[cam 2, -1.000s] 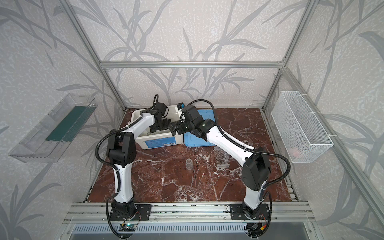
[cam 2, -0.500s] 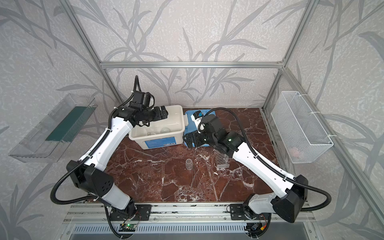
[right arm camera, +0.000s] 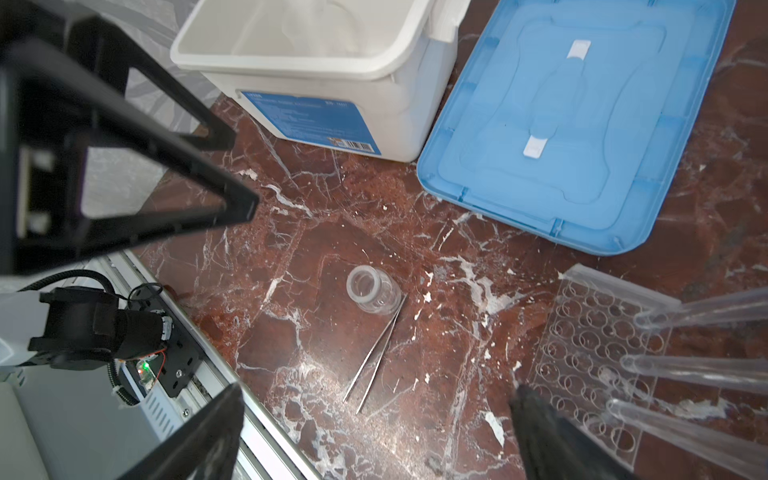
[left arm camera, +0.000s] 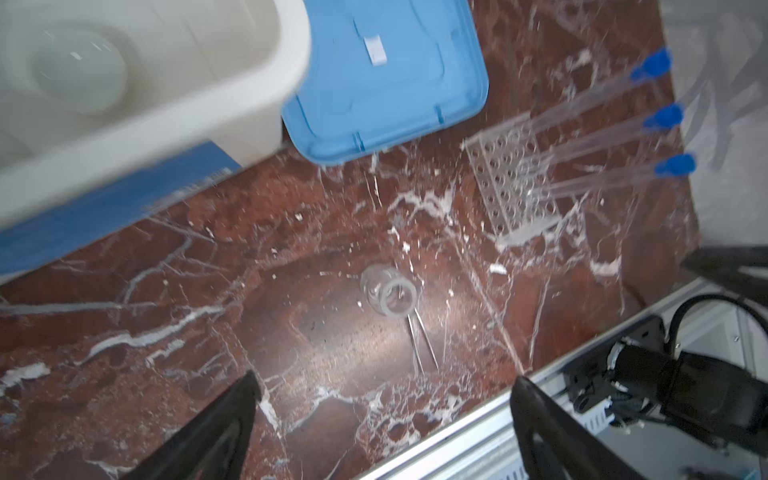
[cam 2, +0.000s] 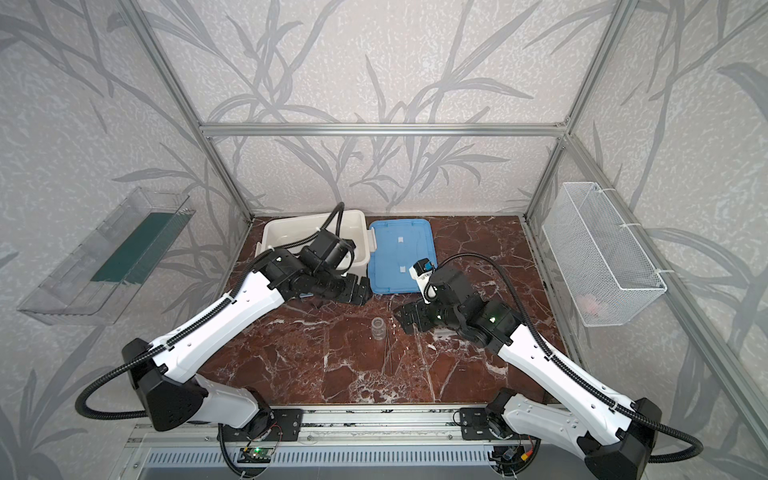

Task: Organize the chemistry lab equipment
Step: 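Move the left gripper down to the clear glass bottle and grasp it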

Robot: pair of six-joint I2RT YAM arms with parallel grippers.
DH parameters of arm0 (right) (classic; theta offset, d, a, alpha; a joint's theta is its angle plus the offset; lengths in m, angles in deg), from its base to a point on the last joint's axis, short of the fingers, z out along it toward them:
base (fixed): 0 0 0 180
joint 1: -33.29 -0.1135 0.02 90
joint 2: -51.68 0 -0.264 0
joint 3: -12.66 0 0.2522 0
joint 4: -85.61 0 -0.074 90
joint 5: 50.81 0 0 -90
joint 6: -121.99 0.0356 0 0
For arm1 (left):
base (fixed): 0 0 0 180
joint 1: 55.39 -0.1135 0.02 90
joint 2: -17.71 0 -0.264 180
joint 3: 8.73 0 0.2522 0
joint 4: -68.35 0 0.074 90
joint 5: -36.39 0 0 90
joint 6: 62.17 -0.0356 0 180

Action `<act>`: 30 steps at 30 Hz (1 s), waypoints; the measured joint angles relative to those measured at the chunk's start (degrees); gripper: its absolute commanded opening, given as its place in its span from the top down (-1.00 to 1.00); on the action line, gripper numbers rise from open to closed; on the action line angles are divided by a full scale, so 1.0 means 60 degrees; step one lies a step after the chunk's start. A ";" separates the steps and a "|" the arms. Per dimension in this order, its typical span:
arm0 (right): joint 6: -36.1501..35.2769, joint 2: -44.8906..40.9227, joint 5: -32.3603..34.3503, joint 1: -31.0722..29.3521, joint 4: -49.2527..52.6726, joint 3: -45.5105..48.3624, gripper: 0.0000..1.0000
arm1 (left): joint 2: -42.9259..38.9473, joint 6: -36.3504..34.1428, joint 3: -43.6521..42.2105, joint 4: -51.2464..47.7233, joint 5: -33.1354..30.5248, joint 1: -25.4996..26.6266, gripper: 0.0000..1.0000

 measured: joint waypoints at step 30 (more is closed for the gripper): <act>0.0404 0.0051 0.0790 0.0000 -0.0361 0.1490 -0.92 | 0.3187 0.1585 -0.1679 0.2659 -0.0707 0.1056 -0.43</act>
